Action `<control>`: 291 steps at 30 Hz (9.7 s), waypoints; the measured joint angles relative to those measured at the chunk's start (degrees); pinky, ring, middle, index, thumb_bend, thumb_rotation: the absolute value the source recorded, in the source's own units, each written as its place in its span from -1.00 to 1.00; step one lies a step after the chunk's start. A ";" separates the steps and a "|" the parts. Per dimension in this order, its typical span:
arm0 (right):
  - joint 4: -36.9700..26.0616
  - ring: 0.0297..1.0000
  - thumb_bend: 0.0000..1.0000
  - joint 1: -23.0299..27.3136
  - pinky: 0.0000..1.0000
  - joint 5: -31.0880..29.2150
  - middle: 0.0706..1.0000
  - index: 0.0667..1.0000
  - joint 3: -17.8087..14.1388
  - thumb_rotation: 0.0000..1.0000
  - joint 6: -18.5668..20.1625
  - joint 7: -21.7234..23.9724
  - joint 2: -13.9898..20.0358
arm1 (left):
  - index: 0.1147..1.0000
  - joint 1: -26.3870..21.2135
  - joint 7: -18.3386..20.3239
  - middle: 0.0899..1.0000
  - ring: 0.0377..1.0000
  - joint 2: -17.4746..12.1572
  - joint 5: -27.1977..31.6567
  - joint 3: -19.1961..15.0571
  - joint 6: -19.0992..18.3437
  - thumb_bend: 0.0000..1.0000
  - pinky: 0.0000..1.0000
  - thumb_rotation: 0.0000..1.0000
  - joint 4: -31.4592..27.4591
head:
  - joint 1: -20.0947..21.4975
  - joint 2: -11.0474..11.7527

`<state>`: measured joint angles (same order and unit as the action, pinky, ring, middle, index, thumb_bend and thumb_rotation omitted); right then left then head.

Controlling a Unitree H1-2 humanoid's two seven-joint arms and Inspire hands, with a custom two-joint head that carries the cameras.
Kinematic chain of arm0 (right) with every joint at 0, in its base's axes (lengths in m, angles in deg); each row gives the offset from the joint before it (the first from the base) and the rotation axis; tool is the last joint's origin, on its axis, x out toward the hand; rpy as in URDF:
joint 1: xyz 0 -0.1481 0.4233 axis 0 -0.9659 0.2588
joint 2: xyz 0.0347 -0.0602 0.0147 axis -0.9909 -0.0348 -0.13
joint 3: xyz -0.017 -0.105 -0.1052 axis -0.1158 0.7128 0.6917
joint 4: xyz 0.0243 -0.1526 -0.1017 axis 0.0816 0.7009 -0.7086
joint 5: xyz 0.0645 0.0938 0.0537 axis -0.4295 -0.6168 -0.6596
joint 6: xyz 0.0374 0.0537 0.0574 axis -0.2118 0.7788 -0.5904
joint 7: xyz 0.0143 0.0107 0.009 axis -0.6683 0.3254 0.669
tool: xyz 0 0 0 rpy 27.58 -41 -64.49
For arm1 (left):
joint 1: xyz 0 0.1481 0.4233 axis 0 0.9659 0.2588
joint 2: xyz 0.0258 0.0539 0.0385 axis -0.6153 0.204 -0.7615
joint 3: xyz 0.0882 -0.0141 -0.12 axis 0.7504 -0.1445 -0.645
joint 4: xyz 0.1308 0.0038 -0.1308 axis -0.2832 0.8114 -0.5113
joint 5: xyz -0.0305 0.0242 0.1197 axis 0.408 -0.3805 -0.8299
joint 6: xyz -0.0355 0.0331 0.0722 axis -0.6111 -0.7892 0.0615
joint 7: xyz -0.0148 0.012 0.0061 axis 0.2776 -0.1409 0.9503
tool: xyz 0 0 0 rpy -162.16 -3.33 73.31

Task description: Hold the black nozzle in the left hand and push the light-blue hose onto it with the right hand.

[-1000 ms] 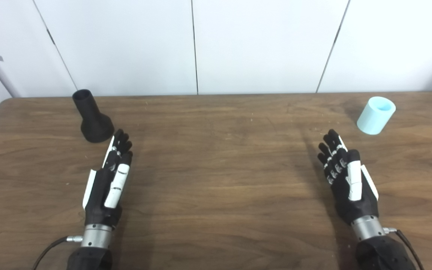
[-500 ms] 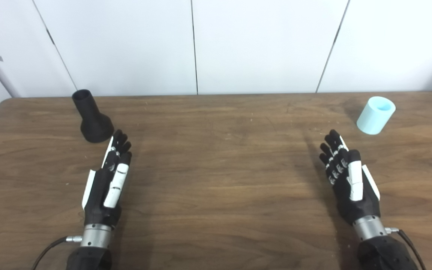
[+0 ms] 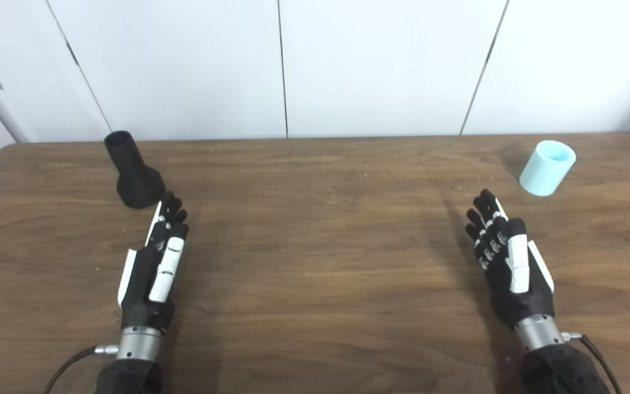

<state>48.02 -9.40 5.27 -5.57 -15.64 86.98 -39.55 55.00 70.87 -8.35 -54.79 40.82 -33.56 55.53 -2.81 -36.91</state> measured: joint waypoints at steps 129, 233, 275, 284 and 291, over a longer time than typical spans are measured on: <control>-0.12 1.00 0.00 0.00 1.00 0.55 0.97 0.97 0.01 0.94 1.01 -0.06 0.00 | 0.93 0.28 -0.11 0.96 0.98 0.29 1.40 -0.12 -2.30 0.03 1.00 0.57 -0.66 | 0.09 -0.26; 13.52 0.88 0.17 5.21 0.85 -4.10 0.87 0.89 -3.72 0.86 -12.24 8.17 6.64 | 0.80 -8.72 -4.97 0.97 0.99 -16.30 -37.31 -1.54 -25.21 0.79 0.99 -0.31 -4.94 | -17.93 11.34; 12.66 0.77 0.25 4.61 0.59 -1.39 0.76 0.86 -3.09 0.78 -11.12 7.30 6.89 | 0.77 -34.14 -1.80 0.80 0.91 -21.59 -36.67 11.12 -29.38 0.87 1.00 -0.18 34.42 | -16.17 9.32; 12.39 0.76 0.24 4.41 0.61 -1.30 0.74 0.87 -2.99 0.78 -11.05 7.30 6.96 | 0.60 -34.48 -2.84 0.63 0.84 -21.53 -35.69 11.31 -28.16 0.83 1.00 -0.39 35.12 | -15.82 8.88; 11.89 0.76 0.23 4.10 0.62 -1.25 0.74 0.87 -2.98 0.79 -10.07 7.15 6.92 | 0.51 -34.50 -2.48 0.66 0.84 -22.21 -36.24 13.97 -27.62 0.80 1.00 -0.46 34.98 | -15.38 8.44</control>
<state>59.91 -5.30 4.02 -8.55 -25.72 94.13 -32.63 20.50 68.39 -30.56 -91.03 54.79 -61.18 90.50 -18.19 -28.48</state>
